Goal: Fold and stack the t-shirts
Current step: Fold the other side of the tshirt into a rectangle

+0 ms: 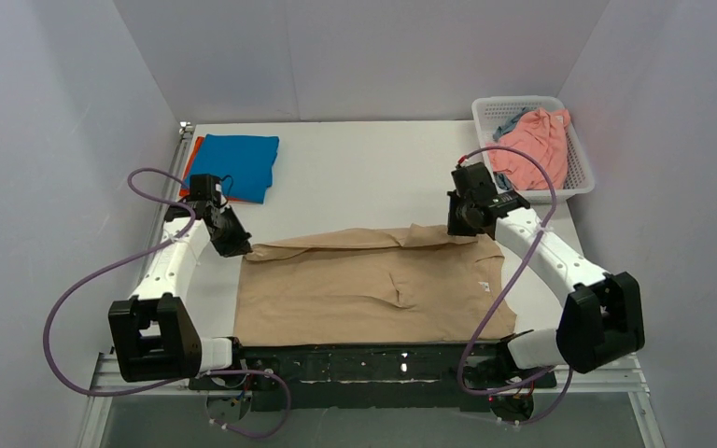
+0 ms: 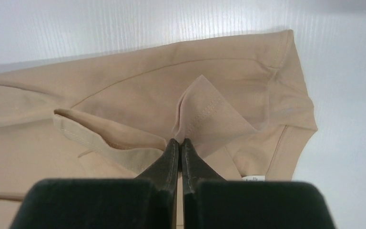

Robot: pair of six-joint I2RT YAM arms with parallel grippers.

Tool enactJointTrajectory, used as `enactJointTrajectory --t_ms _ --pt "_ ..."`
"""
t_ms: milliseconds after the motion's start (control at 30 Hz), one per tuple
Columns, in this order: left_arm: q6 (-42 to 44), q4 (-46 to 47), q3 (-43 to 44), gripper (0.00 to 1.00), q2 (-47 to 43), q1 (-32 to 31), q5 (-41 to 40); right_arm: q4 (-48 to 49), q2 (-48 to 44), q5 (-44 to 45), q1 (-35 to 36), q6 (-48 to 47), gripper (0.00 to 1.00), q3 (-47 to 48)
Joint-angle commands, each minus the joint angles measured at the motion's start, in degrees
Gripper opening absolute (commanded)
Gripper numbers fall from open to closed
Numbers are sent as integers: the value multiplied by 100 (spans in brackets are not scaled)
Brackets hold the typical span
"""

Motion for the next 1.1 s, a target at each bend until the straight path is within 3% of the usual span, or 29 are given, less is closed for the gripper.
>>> enactJointTrajectory --t_ms 0,333,500,667,1067 --pt "10 -838 -343 0 -466 -10 -411 13 -648 -187 14 132 1 -316" --pt "219 -495 -1160 0 -1258 -2 -723 -322 -1311 -659 14 315 1 -715" --pt "262 -112 -1673 0 -1544 -10 -389 -474 -1632 -861 14 365 1 -996" --pt "364 207 -2147 0 -1871 -10 -148 -774 -1838 -647 14 371 1 -1152" --pt "291 434 -2697 0 -2332 -3 -438 -1371 -2222 -501 14 395 1 -1259"
